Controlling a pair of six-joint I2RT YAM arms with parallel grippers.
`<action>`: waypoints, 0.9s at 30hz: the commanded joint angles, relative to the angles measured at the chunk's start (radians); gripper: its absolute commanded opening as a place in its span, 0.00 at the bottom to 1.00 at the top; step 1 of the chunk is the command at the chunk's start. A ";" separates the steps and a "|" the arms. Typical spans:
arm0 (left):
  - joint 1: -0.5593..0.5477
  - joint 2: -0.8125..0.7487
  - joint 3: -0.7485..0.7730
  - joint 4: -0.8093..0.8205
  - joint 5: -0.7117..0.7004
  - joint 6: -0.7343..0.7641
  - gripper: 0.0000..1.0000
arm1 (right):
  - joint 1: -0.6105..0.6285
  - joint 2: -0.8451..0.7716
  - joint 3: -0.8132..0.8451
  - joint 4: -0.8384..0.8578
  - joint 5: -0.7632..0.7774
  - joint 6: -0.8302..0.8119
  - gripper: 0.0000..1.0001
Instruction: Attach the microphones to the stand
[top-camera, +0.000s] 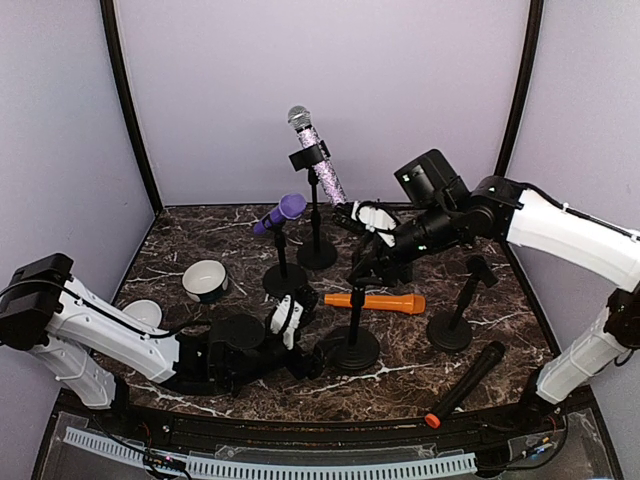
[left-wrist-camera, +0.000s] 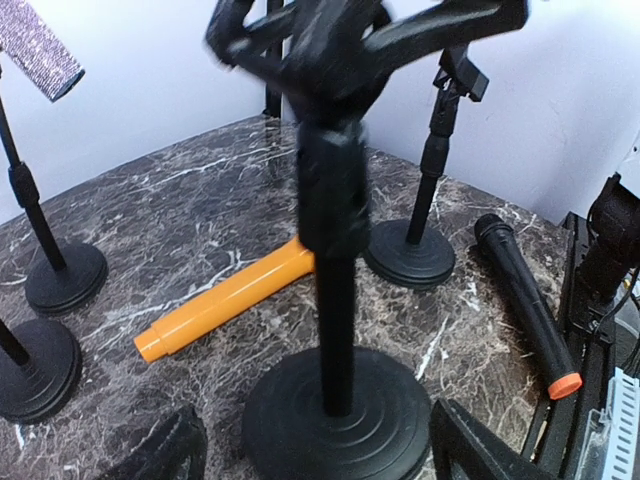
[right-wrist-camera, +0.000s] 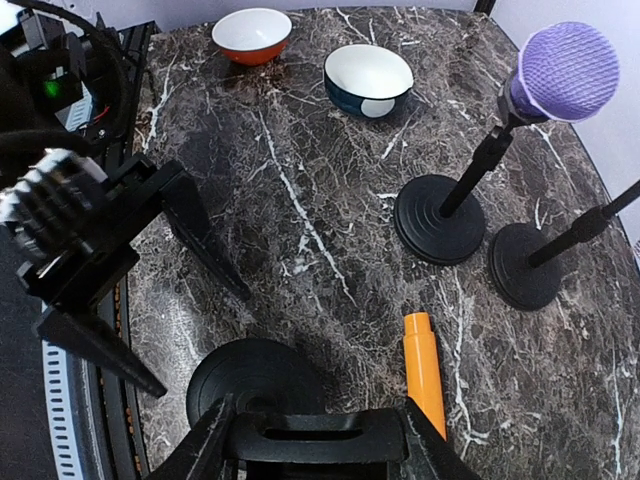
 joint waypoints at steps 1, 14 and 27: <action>-0.011 0.000 0.002 0.119 0.025 0.081 0.79 | 0.043 0.042 0.023 0.159 0.047 0.051 0.33; -0.011 0.143 0.010 0.350 -0.108 0.168 0.74 | 0.066 0.095 -0.027 0.237 0.054 0.140 0.51; -0.005 0.233 0.078 0.382 -0.162 0.111 0.57 | 0.019 -0.009 0.000 0.052 -0.115 0.009 0.77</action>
